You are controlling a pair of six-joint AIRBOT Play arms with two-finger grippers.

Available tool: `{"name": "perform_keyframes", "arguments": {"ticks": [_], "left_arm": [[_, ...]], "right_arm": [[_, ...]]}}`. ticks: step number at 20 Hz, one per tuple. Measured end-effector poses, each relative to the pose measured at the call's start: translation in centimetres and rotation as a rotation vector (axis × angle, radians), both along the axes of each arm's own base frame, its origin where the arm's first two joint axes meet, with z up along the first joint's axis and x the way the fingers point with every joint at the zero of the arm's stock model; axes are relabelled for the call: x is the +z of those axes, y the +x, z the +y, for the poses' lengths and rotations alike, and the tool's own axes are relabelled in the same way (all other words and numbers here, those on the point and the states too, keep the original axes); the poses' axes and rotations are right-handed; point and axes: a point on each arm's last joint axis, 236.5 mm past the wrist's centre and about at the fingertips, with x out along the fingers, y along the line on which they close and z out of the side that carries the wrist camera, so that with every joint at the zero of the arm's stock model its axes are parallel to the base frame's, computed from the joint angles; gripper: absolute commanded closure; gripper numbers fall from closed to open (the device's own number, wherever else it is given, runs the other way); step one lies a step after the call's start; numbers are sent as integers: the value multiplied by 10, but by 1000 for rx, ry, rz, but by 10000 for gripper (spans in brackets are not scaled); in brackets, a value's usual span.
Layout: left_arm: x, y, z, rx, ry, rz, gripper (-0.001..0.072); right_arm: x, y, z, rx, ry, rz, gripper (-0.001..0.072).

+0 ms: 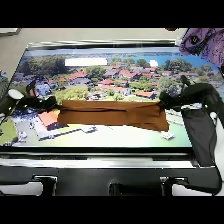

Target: Fold the clothes and pants, and hang the long-sleeved shirts on hangers.

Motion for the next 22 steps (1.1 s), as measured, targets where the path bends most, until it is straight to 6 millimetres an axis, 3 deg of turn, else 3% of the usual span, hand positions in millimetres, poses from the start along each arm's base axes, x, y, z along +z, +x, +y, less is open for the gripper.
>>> {"name": "perform_keyframes", "arguments": {"ticks": [5,6,7,8,9,10,12,13,15,17,19,22], "left_arm": [[-27,37,-11,-60,28,10,680],[-31,41,-13,-68,30,13,578],[-33,43,-15,-75,33,15,367],[-34,45,-16,-77,33,14,266],[-33,47,-16,-77,34,12,261],[-30,47,-13,-76,38,15,238],[-18,48,-2,-67,59,11,160],[-11,47,6,-66,78,12,160],[7,43,22,-65,117,8,160],[23,38,35,-63,159,3,160],[41,36,44,-59,194,-21,160],[57,33,50,-56,221,-41,160]], "right_arm": [[-35,24,1,-3,-67,30,676],[-41,25,0,-8,-75,39,636],[-45,27,-1,-17,-82,44,553],[-45,29,-3,-27,-86,45,468],[-43,32,-6,-39,-87,46,331],[-37,34,-10,-45,-84,48,266],[-22,36,-28,-63,-78,59,212],[-14,35,-43,-78,-72,70,206],[-4,27,-72,-100,-48,92,100],[-2,17,-94,-108,-3,112,68],[-6,7,-103,-95,57,132,59],[-25,-7,-98,-53,142,168,59]]}}
